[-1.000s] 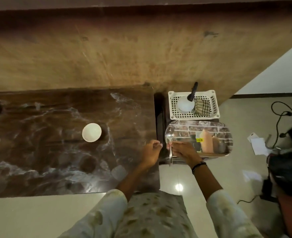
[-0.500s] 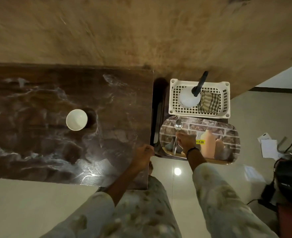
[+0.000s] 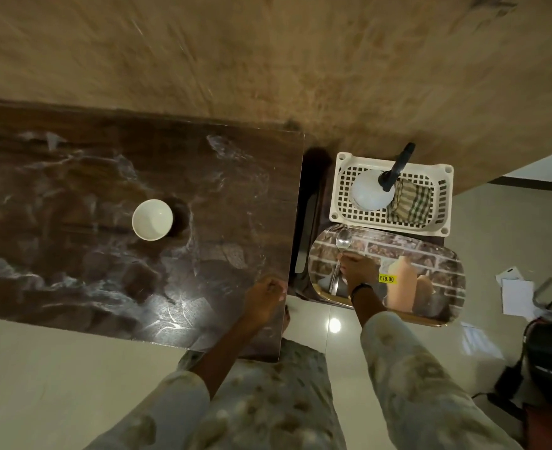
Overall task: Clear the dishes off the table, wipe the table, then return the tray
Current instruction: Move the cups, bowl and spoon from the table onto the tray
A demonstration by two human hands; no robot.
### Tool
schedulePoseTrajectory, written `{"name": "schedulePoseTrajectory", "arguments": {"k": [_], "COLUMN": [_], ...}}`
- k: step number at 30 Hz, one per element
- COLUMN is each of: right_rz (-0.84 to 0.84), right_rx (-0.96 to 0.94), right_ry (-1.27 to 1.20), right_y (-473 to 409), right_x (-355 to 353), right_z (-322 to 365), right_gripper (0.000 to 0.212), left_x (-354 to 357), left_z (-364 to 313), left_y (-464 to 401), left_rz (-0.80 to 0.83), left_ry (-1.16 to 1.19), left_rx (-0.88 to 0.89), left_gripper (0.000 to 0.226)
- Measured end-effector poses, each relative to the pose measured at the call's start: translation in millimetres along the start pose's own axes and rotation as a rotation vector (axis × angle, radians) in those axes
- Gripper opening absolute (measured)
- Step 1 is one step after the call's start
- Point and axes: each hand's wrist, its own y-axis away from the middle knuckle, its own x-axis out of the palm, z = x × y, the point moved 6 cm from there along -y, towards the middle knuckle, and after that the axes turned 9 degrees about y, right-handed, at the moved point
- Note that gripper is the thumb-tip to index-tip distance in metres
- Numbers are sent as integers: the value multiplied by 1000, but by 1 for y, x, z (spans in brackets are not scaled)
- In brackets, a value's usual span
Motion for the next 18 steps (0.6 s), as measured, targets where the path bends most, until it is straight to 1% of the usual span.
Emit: {"name": "schedulePoseTrajectory", "arguments": {"k": [6,9,11,13,16,18], "right_rz": [-34,-96,-96,-42,24,135], "right_rx": [-59,-85,-139,-258,-452,-498], "right_ry": [49,86,50,-12,6,-8], "right_y": [14,30,40,55,91,118], "right_x": [-9,-20,-21,-16,0,21], "right_z": [14,23,30,45,80,104], "right_gripper": [18,18,15,13,12,11], "left_x": [-16,-24,-31,-40,-61,-82], "left_z": [3,0,-7,-13,-21,-23], "left_y": [2,6,12,17,26,30], "left_rz": [-15,-2,6,3,-29,-77], "left_ry": [-12,11,51,112,195,244], "left_rx": [11,37,59,62,47,47], "left_gripper": [17,15,13,16,12,21]}}
